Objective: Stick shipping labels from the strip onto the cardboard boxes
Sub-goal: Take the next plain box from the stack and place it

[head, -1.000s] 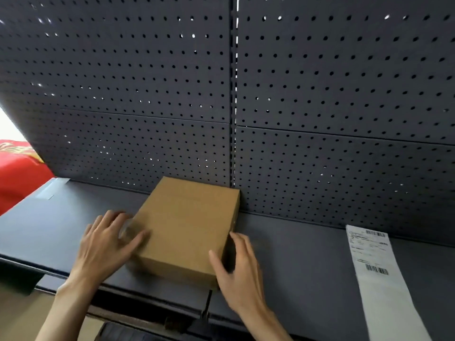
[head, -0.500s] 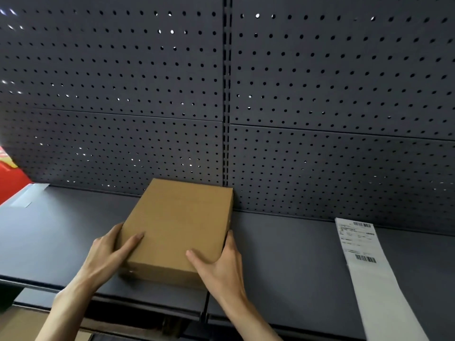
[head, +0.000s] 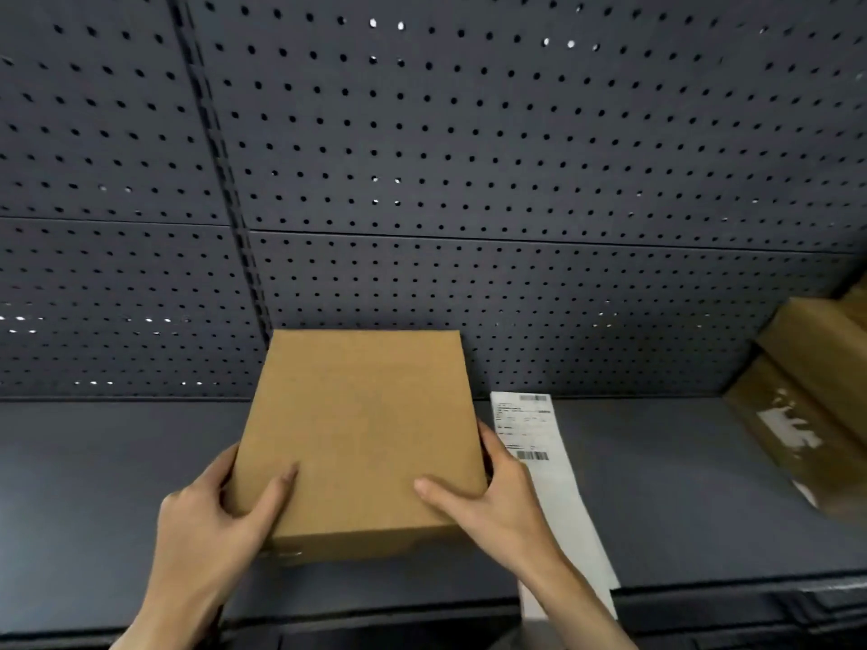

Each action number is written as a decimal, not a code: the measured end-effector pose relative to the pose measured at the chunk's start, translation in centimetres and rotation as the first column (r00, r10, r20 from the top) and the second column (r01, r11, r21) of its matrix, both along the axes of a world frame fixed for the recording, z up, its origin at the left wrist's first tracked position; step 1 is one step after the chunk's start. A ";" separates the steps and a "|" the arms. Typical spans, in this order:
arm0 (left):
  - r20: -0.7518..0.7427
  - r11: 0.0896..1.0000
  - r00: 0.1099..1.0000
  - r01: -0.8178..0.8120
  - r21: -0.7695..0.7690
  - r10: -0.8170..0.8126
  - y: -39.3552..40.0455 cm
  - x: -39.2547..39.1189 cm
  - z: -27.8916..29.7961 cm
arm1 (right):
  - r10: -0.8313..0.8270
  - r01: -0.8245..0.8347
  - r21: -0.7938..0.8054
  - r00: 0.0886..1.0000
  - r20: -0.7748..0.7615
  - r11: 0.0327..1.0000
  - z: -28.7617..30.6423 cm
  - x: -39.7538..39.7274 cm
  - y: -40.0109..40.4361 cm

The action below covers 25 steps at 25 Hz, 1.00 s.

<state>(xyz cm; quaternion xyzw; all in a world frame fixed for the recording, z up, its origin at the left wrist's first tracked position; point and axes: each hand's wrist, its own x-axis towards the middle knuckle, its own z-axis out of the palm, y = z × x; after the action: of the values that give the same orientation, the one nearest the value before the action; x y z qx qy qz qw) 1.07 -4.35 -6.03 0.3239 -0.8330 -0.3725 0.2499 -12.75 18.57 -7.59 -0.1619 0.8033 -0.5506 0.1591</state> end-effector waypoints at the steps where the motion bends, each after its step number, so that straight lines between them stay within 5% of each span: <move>1: 0.012 1.000 1.000 0.022 0.006 -0.022 1.6 -0.9 -0.3 | -0.016 0.016 -0.007 1.000 0.013 1.000 -0.2 -0.4 1.9; 11: 0.030 0.986 0.999 -0.040 0.160 0.036 6.0 -2.4 -1.6 | 0.003 -0.003 -0.007 0.999 0.043 1.000 -2.2 -0.9 5.7; 25: 0.100 0.988 0.995 -0.041 0.150 0.026 4.0 -2.8 -3.6 | 0.022 -0.025 0.069 0.999 0.046 0.997 -3.9 -1.5 4.1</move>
<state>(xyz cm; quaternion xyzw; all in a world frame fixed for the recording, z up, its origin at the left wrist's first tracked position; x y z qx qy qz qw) -1.70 -0.38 -9.63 0.3738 -0.8079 -0.4142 0.1897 -14.20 22.70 -11.53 -0.1534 0.8164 -0.5237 0.1891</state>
